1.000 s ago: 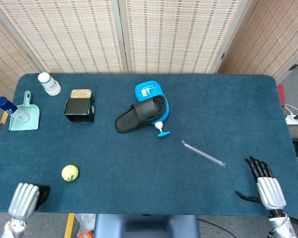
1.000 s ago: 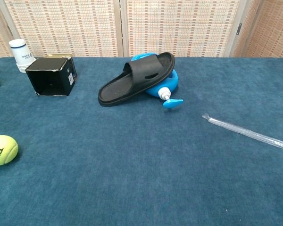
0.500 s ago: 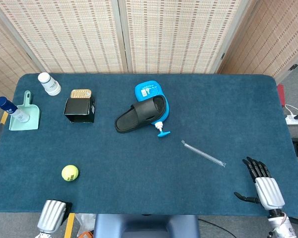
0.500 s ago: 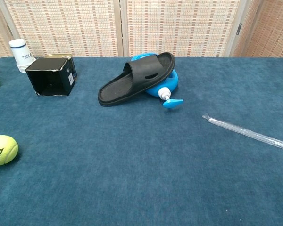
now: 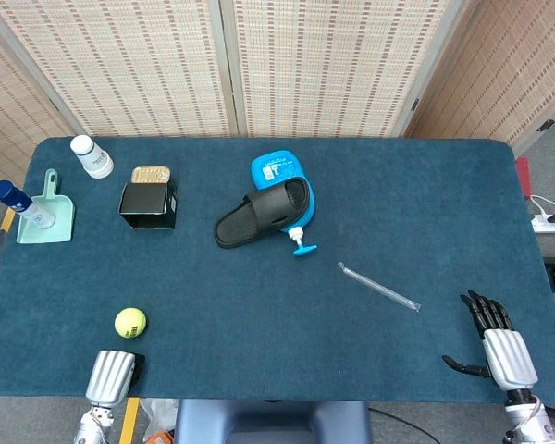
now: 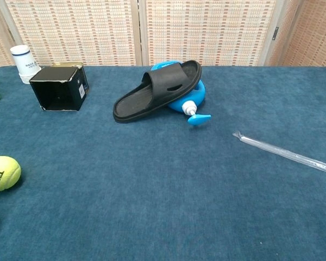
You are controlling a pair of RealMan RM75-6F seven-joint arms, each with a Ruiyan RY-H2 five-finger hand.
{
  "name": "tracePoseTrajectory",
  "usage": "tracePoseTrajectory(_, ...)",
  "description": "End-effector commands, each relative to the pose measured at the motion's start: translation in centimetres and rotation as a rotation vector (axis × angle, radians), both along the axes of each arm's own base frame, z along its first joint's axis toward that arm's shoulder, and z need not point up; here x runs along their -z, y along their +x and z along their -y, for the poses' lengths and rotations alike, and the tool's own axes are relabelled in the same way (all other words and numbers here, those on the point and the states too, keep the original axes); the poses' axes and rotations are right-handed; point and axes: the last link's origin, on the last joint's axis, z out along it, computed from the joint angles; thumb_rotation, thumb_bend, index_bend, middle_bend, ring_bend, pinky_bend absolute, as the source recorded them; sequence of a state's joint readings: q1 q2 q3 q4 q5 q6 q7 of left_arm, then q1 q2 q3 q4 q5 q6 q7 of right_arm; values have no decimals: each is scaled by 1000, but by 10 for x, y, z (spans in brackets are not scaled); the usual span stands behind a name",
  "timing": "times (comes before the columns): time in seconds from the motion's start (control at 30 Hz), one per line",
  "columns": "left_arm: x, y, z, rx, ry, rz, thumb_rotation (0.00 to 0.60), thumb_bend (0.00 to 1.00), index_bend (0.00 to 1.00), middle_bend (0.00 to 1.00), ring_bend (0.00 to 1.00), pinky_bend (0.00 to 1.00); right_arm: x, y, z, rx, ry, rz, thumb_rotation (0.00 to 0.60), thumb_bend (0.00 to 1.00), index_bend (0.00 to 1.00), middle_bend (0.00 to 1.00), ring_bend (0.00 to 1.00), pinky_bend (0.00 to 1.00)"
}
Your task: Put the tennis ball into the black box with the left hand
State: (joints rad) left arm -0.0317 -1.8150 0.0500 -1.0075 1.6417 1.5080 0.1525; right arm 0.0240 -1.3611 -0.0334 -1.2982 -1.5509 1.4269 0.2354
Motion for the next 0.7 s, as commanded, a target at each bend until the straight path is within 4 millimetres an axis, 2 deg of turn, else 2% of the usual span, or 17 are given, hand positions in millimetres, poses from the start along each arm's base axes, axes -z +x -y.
tracePoseTrajectory(0.03, 1, -4, -12, -28, 11, -9, 600, 640, 1000, 1000, 1000, 1000, 1, -1, 1, 4, 4, -3, 600, 0, 0, 0, 0, 0)
tracePoseTrajectory(0.33, 5, -9, -18, -63, -6, 7, 600, 637, 1000, 1000, 1000, 1000, 3, 2, 2, 3, 9, -13, 600, 0, 0, 0, 0, 0)
tracePoseTrajectory(0.7, 7, 1, -31, -35, -20, 22, 600, 637, 1000, 1000, 1000, 1000, 5, 1, 4, 15, 14, -21, 600, 0, 0, 0, 0, 0)
